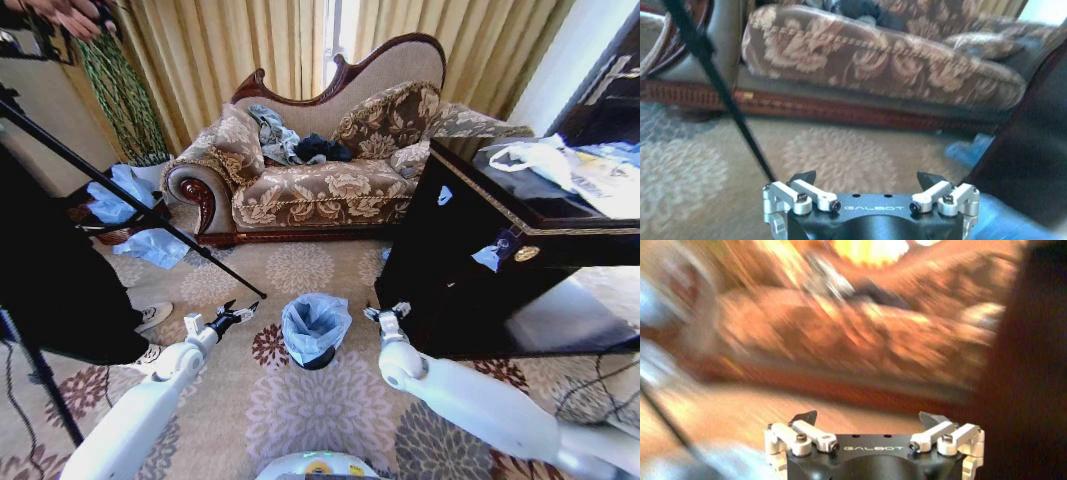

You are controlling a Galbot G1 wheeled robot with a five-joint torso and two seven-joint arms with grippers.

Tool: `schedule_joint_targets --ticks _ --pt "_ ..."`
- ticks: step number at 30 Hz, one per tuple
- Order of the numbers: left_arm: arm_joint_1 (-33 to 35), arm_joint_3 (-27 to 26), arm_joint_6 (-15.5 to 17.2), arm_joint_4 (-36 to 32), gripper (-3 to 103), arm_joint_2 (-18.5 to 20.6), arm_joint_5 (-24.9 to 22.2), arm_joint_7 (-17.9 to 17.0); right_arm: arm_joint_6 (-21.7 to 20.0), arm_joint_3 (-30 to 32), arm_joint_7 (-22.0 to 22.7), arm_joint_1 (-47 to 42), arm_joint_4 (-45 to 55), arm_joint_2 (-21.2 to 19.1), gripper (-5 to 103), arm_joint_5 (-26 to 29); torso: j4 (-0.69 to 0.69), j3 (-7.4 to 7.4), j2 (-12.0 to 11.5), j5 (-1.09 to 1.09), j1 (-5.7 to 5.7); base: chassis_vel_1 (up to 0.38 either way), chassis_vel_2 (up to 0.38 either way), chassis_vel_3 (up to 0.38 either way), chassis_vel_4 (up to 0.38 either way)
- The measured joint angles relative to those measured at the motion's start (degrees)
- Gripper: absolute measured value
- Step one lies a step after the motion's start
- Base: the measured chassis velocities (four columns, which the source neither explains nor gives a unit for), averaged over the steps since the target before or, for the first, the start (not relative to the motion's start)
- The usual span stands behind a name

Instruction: Place a garbage bag over the trash bin.

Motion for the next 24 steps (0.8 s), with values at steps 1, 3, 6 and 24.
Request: schedule_joint_targets --ticks 1,3,6,24 --pt "0.7 -0.8 0.5 -2.2 100 0.7 -1.2 -1.0 2.3 2.7 -4.5 -1.8 0.2 0.6 100 0.0 0.00 -0.01 0.0 -0.01 0.00 0.000 0.000 0.000 0.000" --pt "1.7 -2.0 0.9 -5.3 100 1.8 -2.5 -2.7 5.3 8.2 -13.3 -5.7 0.4 1.8 100 0.7 0.01 0.00 0.0 -0.02 0.00 0.000 0.000 0.000 0.000" --pt "2.8 -4.4 1.1 -10.1 100 3.6 -4.1 -5.4 6.1 15.7 -20.3 -11.0 1.8 2.7 100 1.2 0.00 0.00 0.0 0.00 0.00 0.000 0.000 0.000 0.000" --pt "13.3 -15.5 3.1 -24.6 100 0.2 -1.3 -8.7 3.1 67.7 -45.1 -49.9 4.2 13.4 100 -0.2 -0.03 -0.01 0.0 -0.02 0.00 0.000 0.000 0.000 0.000"
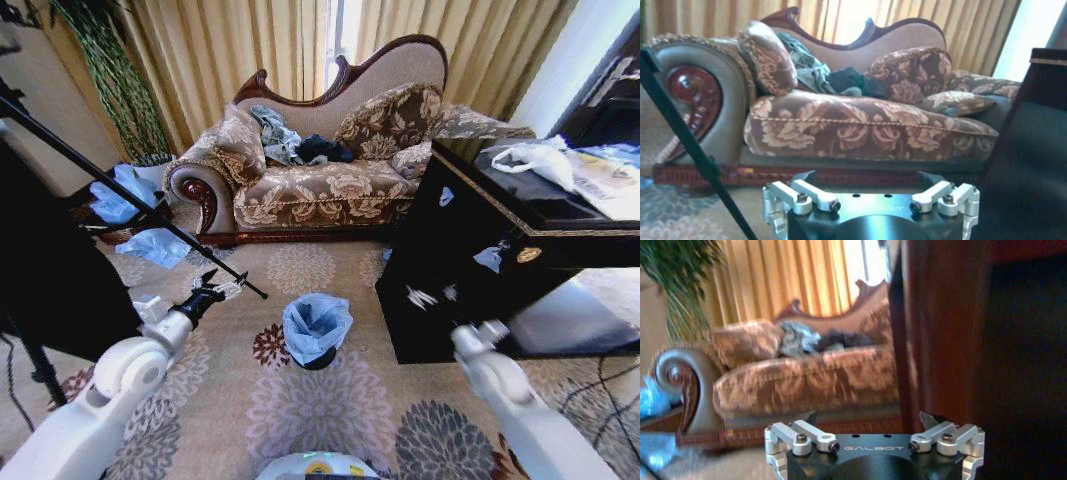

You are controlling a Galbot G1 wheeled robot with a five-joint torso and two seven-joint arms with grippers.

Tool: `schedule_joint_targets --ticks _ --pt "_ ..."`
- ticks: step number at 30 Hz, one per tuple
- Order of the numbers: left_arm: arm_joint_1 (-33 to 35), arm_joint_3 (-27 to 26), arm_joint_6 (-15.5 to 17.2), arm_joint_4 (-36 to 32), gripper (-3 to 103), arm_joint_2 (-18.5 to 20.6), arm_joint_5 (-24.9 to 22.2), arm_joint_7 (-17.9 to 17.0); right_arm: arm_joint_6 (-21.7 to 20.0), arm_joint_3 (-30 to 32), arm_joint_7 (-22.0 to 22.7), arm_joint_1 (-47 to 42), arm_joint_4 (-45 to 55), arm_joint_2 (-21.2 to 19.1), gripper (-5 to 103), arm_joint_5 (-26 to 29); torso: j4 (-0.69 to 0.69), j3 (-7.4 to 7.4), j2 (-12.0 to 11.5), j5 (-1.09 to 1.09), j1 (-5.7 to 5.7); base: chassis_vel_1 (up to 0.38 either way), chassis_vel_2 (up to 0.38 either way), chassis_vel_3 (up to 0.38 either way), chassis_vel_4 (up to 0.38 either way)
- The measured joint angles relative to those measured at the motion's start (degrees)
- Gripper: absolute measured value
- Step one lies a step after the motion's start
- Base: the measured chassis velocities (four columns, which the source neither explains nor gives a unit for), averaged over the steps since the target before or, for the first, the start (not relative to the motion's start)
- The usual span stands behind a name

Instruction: Place a garbage bag over the trash bin.

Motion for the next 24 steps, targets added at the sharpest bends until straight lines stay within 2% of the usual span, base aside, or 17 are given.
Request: schedule_joint_targets --ticks 1,3,5,6,9,10,12,13,15,17,18,20,21,22,24 --pt "0.0 0.0 0.0 0.0 100 0.0 0.0 0.0 0.0 0.0 0.0 0.0 0.0 0.0 100 0.0 0.00 0.00 0.0 0.00 0.00 0.000 0.000 0.000 0.000" --pt "-0.1 0.8 0.0 -0.3 100 -0.1 0.1 0.0 1.8 2.5 -1.1 -5.9 1.6 3.4 100 -3.0 -0.01 0.00 0.0 0.05 0.00 0.000 0.000 0.000 0.000" --pt "-0.5 2.3 0.0 -0.4 100 -0.1 0.4 0.1 3.0 5.0 -1.0 -13.0 5.7 8.8 100 -6.9 -0.02 -0.01 0.0 -0.04 -0.01 0.000 0.000 0.000 0.000" --pt "-0.5 2.3 0.0 -0.4 100 -0.1 0.4 0.1 3.0 5.0 -1.0 -13.0 5.7 8.8 100 -6.9 -0.02 -0.01 0.0 -0.04 -0.01 0.000 0.000 0.000 0.000" --pt "0.1 3.3 -0.7 -1.4 100 -0.7 1.7 0.3 2.2 4.5 2.8 -17.0 13.1 15.0 100 -12.6 0.00 0.00 0.0 -0.03 0.00 0.000 0.000 0.000 0.000" --pt "0.1 3.3 -0.7 -1.4 100 -0.7 1.7 0.3 2.2 4.5 2.8 -17.0 13.1 15.0 100 -12.6 0.00 0.00 0.0 -0.03 0.00 0.000 0.000 0.000 0.000" --pt "2.4 2.6 -2.0 -2.5 100 -1.8 4.9 0.5 -0.1 1.5 7.9 -17.8 18.7 18.7 100 -16.0 0.00 0.00 0.0 -0.01 0.00 0.000 0.000 0.000 0.000" --pt "2.4 2.6 -2.0 -2.5 100 -1.8 4.9 0.5 -0.1 1.5 7.9 -17.8 18.7 18.7 100 -16.0 0.00 0.00 0.0 -0.01 0.00 0.000 0.000 0.000 0.000" --pt "7.4 -1.5 -3.5 -4.4 100 -5.0 8.6 1.0 -2.3 -2.9 13.5 -18.0 24.2 22.5 100 -21.5 0.01 0.00 0.0 -0.02 0.00 0.000 0.000 0.000 0.000" --pt "12.1 -5.0 -4.5 -5.8 100 -9.1 10.5 1.3 -3.6 -5.8 17.3 -17.7 26.5 24.5 100 -24.1 0.03 0.00 0.0 -0.01 0.00 0.000 0.000 0.000 0.000" --pt "12.1 -5.0 -4.5 -5.8 100 -9.1 10.5 1.3 -3.6 -5.8 17.3 -17.7 26.5 24.5 100 -24.1 0.03 0.00 0.0 -0.01 0.00 0.000 0.000 0.000 0.000" --pt "16.1 -8.1 -5.9 -6.8 100 -14.0 12.4 1.9 -4.4 -8.2 20.3 -17.5 28.0 25.1 100 -25.7 0.03 0.00 0.0 0.01 -0.01 0.000 0.000 0.000 0.000" --pt "17.1 -8.9 -6.4 -6.9 100 -15.8 13.2 2.1 -4.6 -8.8 20.9 -17.4 28.3 25.1 100 -26.1 0.03 0.00 0.0 0.02 -0.01 0.000 0.000 0.000 0.000" --pt "17.1 -8.9 -6.4 -6.9 100 -15.8 13.2 2.1 -4.6 -8.8 20.9 -17.4 28.3 25.1 100 -26.1 0.03 0.00 0.0 0.02 -0.01 0.000 0.000 0.000 0.000" --pt "19.6 -10.1 -7.7 -7.1 100 -20.5 15.3 2.4 -5.0 -10.8 23.4 -17.5 28.5 24.4 100 -27.0 0.03 0.01 0.0 0.00 0.00 0.000 0.000 0.000 0.000"
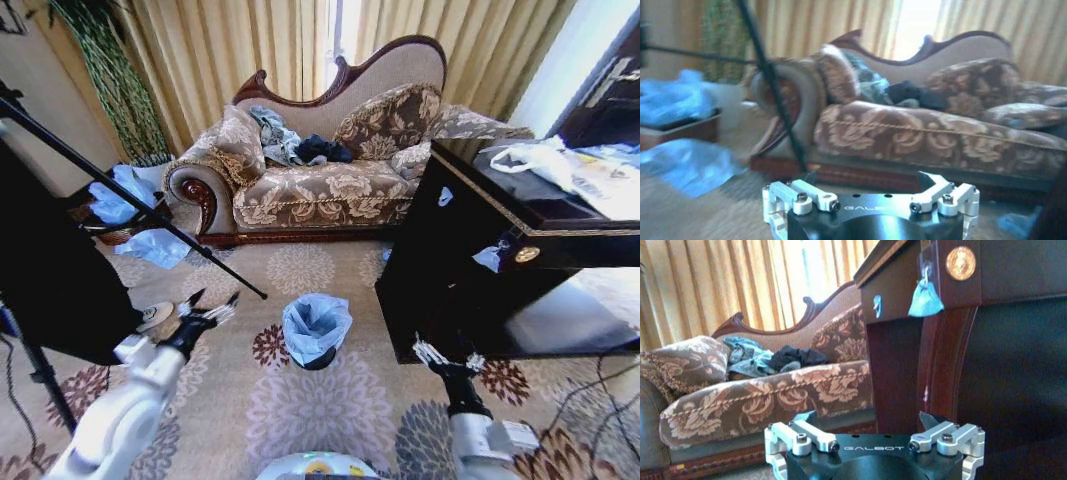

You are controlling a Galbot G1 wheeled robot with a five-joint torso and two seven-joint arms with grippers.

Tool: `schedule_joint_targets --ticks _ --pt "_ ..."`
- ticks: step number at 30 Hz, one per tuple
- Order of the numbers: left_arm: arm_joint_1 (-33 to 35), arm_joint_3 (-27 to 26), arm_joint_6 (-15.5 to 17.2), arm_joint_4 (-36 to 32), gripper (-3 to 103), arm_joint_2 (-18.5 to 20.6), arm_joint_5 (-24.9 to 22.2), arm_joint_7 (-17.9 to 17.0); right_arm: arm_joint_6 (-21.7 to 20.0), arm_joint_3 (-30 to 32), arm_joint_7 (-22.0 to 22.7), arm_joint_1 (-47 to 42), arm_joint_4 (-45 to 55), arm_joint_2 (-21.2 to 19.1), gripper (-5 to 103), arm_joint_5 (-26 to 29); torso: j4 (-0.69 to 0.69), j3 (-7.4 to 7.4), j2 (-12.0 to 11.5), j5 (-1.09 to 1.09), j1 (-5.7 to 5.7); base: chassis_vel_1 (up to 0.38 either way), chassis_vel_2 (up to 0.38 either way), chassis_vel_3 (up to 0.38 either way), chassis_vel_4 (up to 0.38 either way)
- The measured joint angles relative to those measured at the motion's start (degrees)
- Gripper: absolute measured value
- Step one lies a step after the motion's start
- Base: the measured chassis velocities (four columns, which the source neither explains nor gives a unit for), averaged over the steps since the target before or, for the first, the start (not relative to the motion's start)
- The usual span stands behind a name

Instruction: Place a garbage bag over the trash bin.

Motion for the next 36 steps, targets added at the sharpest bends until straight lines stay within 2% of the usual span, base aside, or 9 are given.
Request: schedule_joint_targets --ticks 2,6,11,14,36 --pt "2.0 0.2 -0.6 -0.6 100 -3.2 1.4 0.2 -0.2 -1.3 0.8 -0.2 -0.5 -1.1 100 -0.3 0.00 0.00 0.0 -0.01 0.01 0.000 0.000 0.000 0.000" --pt "3.7 2.2 -1.2 -1.9 100 -5.4 3.7 0.7 0.1 -2.3 0.8 0.3 -2.5 -3.0 100 -0.8 0.00 0.00 0.0 0.03 0.00 0.000 0.000 0.000 0.000" --pt "4.7 5.7 -1.1 -4.7 100 -6.3 5.8 1.7 -1.9 -4.2 0.7 1.3 -2.1 -6.7 100 1.7 -0.01 0.00 0.0 0.01 0.01 0.000 0.000 0.000 0.000" --pt "5.0 6.8 -1.1 -5.1 100 -6.8 7.3 2.0 -2.6 -4.5 1.5 1.6 -1.9 -7.6 100 1.9 -0.01 0.00 0.0 0.01 0.01 0.000 0.000 0.000 0.000" --pt "5.5 7.4 -1.3 -4.9 100 -7.5 8.2 2.6 -2.8 -4.5 2.3 1.5 -1.6 -7.6 100 2.5 -0.01 0.00 0.0 0.00 0.01 0.000 0.000 0.000 0.000"
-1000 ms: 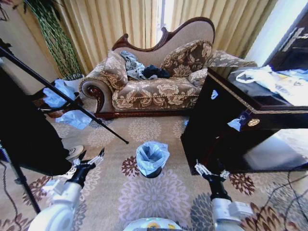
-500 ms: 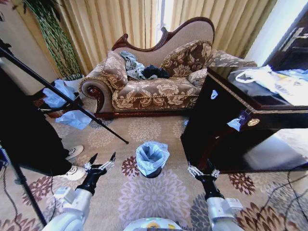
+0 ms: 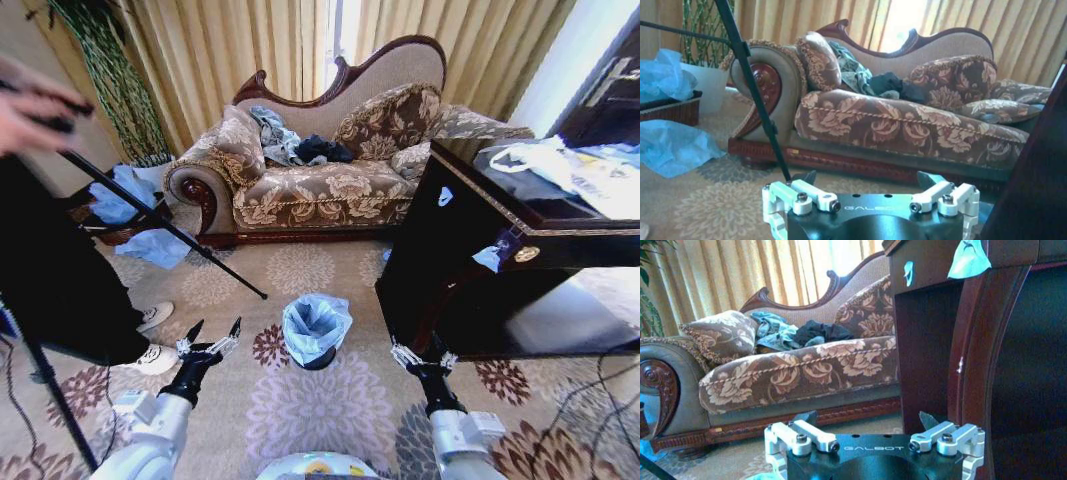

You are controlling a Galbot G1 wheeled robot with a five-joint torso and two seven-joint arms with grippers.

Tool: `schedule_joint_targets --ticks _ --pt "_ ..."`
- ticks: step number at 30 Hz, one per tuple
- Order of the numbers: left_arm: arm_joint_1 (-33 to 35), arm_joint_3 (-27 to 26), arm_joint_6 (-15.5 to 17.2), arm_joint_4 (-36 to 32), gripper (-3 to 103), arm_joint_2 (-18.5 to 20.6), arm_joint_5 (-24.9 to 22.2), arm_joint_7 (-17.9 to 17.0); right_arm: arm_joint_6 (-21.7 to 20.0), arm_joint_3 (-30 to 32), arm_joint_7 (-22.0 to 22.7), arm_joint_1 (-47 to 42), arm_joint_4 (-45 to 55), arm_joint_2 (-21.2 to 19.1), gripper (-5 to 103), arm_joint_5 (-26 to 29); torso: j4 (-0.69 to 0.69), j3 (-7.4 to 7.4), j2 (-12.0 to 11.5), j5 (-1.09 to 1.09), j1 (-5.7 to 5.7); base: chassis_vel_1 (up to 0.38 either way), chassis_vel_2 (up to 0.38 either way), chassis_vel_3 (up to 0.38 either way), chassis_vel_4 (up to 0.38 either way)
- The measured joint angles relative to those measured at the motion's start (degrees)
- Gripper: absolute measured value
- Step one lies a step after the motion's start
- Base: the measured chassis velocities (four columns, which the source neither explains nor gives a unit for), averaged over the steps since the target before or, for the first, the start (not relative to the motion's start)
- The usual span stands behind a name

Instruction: Place a garbage bag over the trash bin.

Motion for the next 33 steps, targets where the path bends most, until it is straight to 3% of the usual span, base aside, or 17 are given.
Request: schedule_joint_targets --ticks 33 --pt "0.0 0.0 0.1 0.1 100 0.1 -0.2 -0.1 0.1 0.1 -0.1 0.0 -0.1 0.0 100 0.0 0.00 0.00 0.0 0.00 0.00 0.000 0.000 0.000 0.000"
